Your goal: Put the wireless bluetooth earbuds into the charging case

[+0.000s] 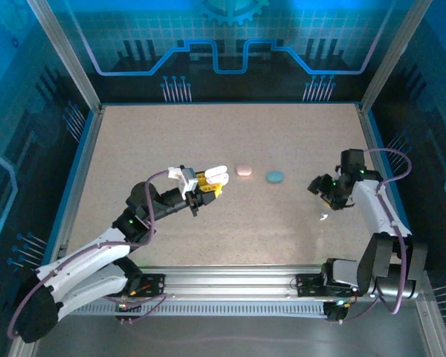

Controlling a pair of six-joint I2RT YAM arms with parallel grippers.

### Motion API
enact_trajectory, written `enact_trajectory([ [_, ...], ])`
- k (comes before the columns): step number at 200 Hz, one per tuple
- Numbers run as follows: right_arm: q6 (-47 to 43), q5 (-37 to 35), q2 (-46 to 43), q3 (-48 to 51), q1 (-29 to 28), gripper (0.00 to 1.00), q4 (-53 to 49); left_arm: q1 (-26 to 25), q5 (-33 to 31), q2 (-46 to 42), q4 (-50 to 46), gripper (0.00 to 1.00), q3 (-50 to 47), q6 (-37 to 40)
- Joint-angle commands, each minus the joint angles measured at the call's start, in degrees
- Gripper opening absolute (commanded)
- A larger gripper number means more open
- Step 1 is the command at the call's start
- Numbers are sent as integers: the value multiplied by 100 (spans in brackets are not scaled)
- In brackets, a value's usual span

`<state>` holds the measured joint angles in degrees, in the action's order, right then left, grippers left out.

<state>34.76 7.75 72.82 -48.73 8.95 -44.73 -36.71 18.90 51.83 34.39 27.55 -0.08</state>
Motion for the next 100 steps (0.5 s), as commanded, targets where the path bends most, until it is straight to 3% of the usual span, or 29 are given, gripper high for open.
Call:
enact_trajectory([
  [1, 30, -520, 211, -46, 99, 60, -412, -12, 146, 134, 456, 23, -44, -131],
  [50, 62, -1060, 828, -101, 134, 59, -390, -11, 220, 288, 603, 23, -48, -221],
  [100, -123, -1023, 1454, -128, 137, 54, -309, -11, 176, 281, 568, 24, -57, -203],
])
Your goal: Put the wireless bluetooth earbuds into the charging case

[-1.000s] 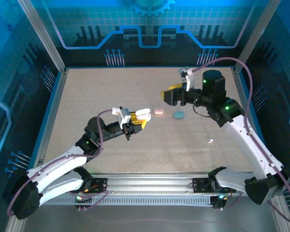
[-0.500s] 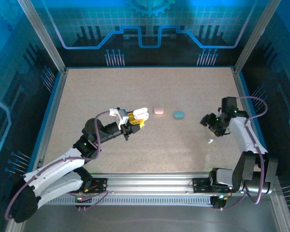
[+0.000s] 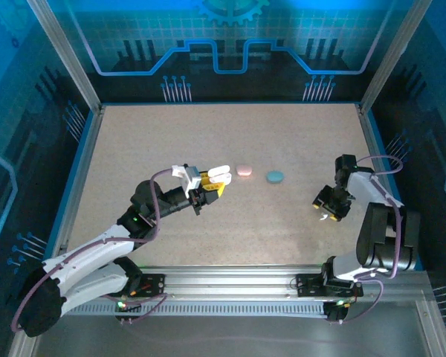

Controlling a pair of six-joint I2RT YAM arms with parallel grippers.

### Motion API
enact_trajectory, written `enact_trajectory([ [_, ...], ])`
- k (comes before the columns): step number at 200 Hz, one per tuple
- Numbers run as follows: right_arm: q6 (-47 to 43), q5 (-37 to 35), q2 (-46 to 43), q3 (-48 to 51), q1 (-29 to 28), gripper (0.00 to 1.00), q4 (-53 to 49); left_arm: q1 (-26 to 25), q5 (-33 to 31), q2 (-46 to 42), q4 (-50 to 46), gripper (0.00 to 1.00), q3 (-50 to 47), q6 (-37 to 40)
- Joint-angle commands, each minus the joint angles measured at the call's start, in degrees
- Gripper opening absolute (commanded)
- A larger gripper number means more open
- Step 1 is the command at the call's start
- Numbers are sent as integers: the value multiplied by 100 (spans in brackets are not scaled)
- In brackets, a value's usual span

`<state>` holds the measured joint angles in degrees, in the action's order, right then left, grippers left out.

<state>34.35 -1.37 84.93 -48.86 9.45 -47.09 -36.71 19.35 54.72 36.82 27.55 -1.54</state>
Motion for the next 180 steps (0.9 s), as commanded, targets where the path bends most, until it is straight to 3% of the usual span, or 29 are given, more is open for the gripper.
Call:
enact_trajectory([
  [1, -84, -111, 252, -119, 89, 53, -73, -12, 130, -6, 326, 24, -57, -57],
  [51, -219, -109, 535, -242, 88, 47, 9, -5, 121, -12, 297, 24, -65, -83],
  [180, -317, -189, 803, -287, -22, 44, -90, -5, 121, -23, 220, 24, -48, -127],
])
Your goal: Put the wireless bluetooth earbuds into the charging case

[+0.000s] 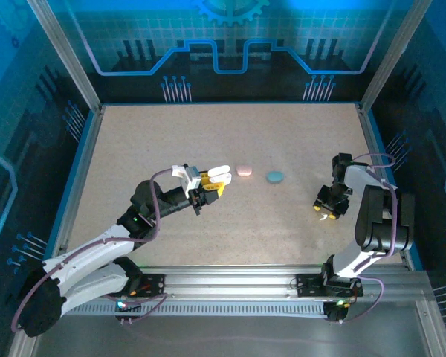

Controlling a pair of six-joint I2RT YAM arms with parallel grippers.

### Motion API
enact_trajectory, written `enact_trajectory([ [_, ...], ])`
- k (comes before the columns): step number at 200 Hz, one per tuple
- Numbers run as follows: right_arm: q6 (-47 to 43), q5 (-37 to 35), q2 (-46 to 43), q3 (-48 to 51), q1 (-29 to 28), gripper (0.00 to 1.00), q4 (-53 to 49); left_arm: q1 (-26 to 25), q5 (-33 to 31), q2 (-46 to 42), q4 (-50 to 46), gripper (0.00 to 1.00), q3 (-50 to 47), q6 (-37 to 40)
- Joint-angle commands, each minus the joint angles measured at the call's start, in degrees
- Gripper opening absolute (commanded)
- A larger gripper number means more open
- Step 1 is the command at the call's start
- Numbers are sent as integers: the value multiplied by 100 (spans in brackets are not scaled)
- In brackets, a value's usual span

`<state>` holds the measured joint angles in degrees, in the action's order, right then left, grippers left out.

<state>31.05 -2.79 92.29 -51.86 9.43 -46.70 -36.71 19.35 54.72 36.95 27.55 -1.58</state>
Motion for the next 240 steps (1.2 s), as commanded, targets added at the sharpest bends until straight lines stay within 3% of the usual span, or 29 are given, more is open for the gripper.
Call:
enact_trajectory([
  [1, 14, -56, 68, 15, -20, 44, -129, -8, 121, -23, 207, 24, -48, -123],
  [136, 118, -118, 35, 332, -285, 32, 54, -12, 160, 119, 225, 24, 40, -150],
  [161, -25, 202, -9, 273, -315, 23, 130, -10, 121, 65, 155, 24, 40, -115],
  [174, -66, 365, 5, 255, -408, 23, 175, -11, 62, 56, 147, 24, 25, -106],
  [203, -179, 551, 158, 178, -980, 24, 133, -10, -88, 0, 131, 24, -2, -73],
  [240, -300, 306, 579, -474, -2508, 28, -153, -7, -491, -179, 29, 24, -78, 59],
])
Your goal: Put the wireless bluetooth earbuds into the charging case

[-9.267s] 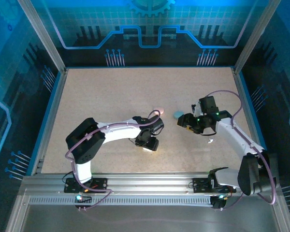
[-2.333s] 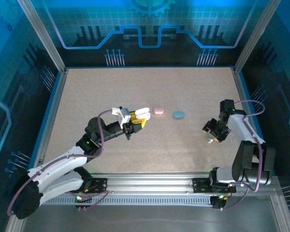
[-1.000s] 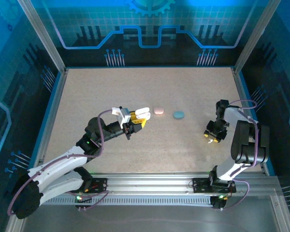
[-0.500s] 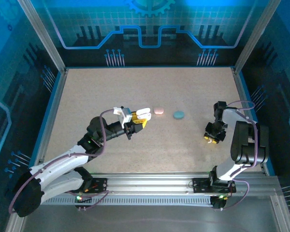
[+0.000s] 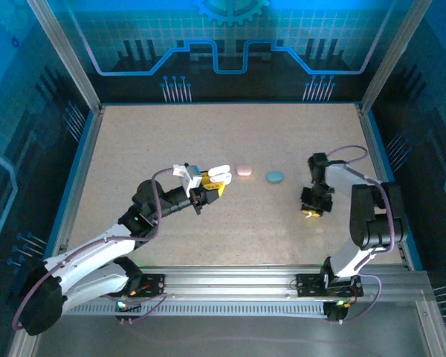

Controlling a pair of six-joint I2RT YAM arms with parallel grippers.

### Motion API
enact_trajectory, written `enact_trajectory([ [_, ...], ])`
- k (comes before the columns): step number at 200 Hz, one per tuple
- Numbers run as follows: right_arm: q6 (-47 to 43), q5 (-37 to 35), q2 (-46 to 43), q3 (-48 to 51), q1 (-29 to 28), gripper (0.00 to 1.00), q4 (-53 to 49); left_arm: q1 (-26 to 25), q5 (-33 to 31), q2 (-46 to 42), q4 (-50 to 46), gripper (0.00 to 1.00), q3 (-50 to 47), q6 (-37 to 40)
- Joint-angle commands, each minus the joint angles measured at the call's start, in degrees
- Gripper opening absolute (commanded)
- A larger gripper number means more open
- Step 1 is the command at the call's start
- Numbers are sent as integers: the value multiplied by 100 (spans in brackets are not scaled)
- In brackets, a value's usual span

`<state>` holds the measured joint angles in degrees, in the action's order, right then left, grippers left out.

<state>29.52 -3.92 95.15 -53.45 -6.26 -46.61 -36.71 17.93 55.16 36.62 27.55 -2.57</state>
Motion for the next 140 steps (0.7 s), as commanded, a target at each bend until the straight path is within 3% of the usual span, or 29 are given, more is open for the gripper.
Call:
enact_trajectory([
  [1, -156, 419, 306, -323, -982, 28, -163, -10, -363, -232, 63, 24, -81, 163],
  [40, -814, 55, 934, -1111, -2416, 31, -456, -10, -824, -587, -106, 25, -197, 357],
  [60, -1079, -106, 1206, -1412, -2858, 35, -566, -12, -964, -739, -194, 25, -233, 428],
  [104, -1028, -81, 1406, -1654, -3019, 42, -615, -7, -958, -816, -328, 25, -233, 472],
  [140, -178, 23, 1140, -1820, -2920, 50, -788, -9, -908, -692, -267, 25, -198, 460],
])
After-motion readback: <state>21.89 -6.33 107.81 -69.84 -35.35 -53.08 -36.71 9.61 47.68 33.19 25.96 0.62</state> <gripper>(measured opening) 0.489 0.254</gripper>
